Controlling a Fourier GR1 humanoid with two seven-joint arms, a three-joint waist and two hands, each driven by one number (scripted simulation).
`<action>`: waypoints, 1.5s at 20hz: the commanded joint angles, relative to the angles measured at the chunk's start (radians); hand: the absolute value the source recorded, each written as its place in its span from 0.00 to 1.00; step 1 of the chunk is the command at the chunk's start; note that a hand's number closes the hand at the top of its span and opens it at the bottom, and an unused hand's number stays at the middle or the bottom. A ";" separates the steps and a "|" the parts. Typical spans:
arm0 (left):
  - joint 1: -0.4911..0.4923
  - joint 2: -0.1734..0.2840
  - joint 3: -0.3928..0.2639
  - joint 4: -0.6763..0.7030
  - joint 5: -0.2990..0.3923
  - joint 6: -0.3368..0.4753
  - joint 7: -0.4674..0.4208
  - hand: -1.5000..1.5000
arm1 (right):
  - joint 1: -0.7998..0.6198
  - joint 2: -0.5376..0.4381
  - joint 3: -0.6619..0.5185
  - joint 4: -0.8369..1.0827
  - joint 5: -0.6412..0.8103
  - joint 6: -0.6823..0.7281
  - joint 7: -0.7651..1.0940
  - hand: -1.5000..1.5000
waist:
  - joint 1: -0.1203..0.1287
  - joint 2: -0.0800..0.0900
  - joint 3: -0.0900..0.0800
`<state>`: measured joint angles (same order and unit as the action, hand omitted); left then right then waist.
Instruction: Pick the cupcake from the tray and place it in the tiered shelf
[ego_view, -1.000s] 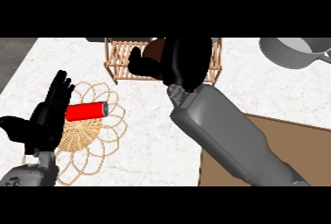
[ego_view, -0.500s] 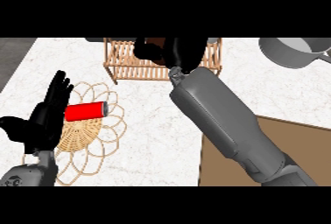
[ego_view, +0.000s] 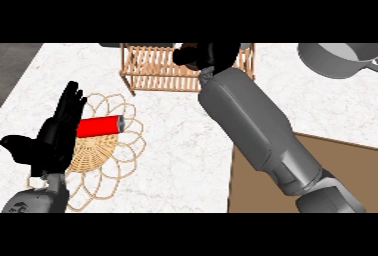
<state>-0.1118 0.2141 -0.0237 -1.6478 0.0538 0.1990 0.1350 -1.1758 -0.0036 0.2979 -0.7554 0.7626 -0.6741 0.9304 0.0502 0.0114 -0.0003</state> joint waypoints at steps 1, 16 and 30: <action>0.001 -0.027 0.002 0.047 -0.004 0.001 -0.040 0.50 | -0.049 0.003 -0.017 0.056 -0.113 -0.062 -0.052 0.00 | -0.011 -0.002 0.000; 0.030 -0.018 0.033 -0.006 -0.022 0.010 -0.007 0.50 | -0.056 -0.047 -0.134 -0.060 -0.119 -0.216 -0.115 0.00 | -0.061 -0.017 0.000; 0.090 0.009 0.079 -0.047 0.005 -0.018 0.011 0.50 | 0.461 -0.285 -0.122 -0.880 -0.076 0.062 0.149 0.00 | -0.096 -0.028 0.001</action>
<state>-0.0328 0.2201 0.0517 -1.6797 0.0547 0.1902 0.1455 -0.8672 -0.2175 0.1742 -1.3929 0.6997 -0.6958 1.0194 -0.0500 -0.0193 0.0002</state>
